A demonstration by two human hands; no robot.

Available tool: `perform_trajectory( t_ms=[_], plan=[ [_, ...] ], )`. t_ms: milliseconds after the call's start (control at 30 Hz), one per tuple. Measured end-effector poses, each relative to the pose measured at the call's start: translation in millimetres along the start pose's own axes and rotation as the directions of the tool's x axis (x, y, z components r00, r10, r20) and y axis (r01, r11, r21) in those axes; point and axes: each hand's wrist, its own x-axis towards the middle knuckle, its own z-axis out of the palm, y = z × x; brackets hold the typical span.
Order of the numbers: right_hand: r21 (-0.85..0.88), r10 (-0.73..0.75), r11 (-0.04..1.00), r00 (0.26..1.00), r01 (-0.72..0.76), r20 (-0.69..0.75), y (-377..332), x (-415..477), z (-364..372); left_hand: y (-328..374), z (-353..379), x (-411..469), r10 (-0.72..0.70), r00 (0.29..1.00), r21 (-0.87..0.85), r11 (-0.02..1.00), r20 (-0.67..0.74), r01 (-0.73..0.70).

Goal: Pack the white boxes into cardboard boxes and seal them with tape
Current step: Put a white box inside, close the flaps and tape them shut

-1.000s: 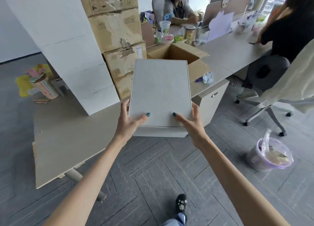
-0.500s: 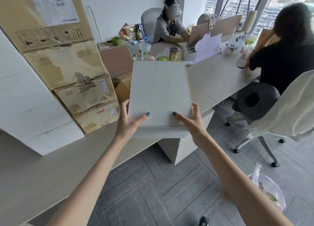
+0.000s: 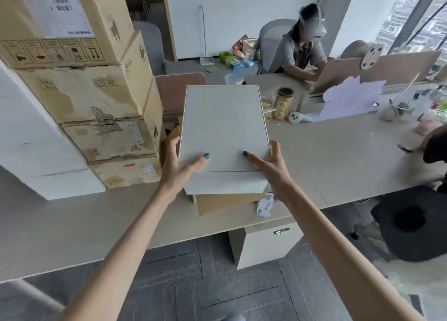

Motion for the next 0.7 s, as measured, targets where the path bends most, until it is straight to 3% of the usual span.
perform_trajectory(
  t_ms=[333,467,700],
  plan=[
    [-0.045,0.045,0.998,0.989,-0.039,0.141,-5,131,-2,-3,19,103,-0.049,0.989,0.138,0.988,-0.137,0.068],
    [-0.076,0.119,0.991,0.98,-0.108,0.162,5,161,3,-14,22,129,-0.111,0.988,0.148,0.981,-0.111,0.127],
    [-0.181,0.128,0.98,0.965,-0.087,0.229,8,188,8,-29,17,140,-0.228,0.961,0.132,0.96,-0.157,0.249]
  ],
)
